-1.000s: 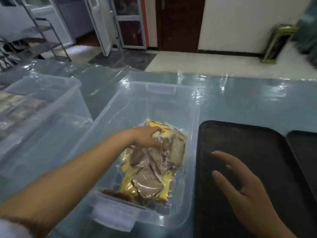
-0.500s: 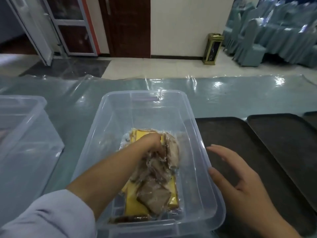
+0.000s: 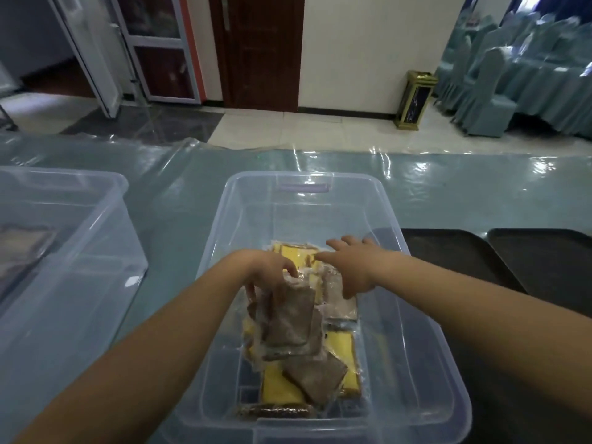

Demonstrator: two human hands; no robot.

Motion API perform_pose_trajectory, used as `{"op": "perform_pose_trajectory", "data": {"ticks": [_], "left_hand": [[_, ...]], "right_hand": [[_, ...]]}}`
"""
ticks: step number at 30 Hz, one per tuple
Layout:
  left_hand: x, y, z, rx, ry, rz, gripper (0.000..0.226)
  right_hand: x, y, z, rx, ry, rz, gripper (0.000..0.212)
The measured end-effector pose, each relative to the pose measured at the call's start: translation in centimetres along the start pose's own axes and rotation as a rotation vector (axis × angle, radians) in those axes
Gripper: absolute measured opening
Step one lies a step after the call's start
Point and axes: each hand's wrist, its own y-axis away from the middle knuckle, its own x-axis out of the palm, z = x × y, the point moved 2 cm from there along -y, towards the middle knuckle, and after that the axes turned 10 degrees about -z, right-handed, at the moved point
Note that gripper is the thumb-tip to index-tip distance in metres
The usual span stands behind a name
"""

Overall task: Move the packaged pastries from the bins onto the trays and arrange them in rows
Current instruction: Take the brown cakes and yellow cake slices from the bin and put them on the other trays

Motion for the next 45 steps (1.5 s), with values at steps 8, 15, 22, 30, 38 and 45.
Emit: {"op": "perform_pose_trajectory", "data": {"ticks": [8,15,22,30,38,45], "left_hand": [[1.7,-0.5,0.4,0.042,-0.148,0.200,0.060],[3.2,-1.9,-1.4,0.188,-0.334,0.175,0.055],[6.6,-2.2,-2.0,0.213,-0.546,0.160,0.063],[3.2,1.1,-2.2,0.164,-0.452,0.060,0.055],[-1.2,9.8,-1.7,0.202,-0.103,-0.461,0.053],[0.3,13.9,-4.0,0.309,0.460,-0.916,0.052]], "right_hand": [[4.7,-6.6,1.7,-0.105,0.298,0.112,0.077],[5.2,-6.2,2.5,-0.131,0.497,0.049,0.044],[4.6,-3.3,4.2,-0.182,0.436,0.285,0.034],[0.9,0.9,1.7,-0.066,0.205,-0.067,0.006],[-2.2,10.7,-3.2,0.147,-0.592,-0.642,0.029],[0.5,19.7,-2.6,0.347,-1.192,-0.994,0.037]]}}
